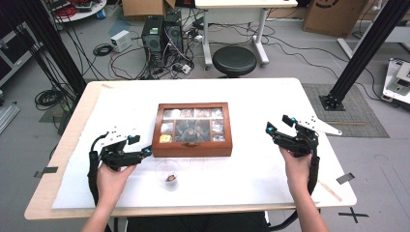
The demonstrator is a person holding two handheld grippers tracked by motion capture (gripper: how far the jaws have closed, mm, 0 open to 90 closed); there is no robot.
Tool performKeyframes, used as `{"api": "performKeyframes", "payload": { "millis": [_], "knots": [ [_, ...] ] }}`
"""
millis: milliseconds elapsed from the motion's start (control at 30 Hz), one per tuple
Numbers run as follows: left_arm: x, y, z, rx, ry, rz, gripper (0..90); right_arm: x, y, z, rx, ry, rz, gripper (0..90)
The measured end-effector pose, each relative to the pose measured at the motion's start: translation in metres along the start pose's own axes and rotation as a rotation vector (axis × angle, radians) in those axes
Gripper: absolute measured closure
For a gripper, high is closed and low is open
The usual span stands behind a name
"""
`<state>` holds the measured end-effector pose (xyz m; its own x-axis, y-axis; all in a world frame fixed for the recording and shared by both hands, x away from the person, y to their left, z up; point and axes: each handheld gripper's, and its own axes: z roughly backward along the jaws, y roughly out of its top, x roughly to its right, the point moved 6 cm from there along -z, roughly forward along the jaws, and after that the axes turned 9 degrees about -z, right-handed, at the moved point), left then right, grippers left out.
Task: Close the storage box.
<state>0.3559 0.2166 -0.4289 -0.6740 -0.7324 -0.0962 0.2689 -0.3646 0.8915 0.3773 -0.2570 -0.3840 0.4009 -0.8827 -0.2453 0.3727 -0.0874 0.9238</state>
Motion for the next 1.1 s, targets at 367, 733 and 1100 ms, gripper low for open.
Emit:
{"api": "performKeyframes", "payload": {
  "millis": [367,733,1100],
  "knots": [
    [-0.017,0.010,0.029,0.140,0.115,-0.011,30.4,0.001,0.000,0.001,0.004,-0.001,-0.003,29.0],
    [-0.018,0.010,0.030,0.149,0.115,-0.010,30.4,0.000,0.000,0.000,0.000,0.000,0.003,28.9],
    [-0.017,0.014,0.032,0.159,0.116,-0.019,30.4,0.001,0.000,0.002,0.003,0.000,0.006,28.9]
  ]
}}
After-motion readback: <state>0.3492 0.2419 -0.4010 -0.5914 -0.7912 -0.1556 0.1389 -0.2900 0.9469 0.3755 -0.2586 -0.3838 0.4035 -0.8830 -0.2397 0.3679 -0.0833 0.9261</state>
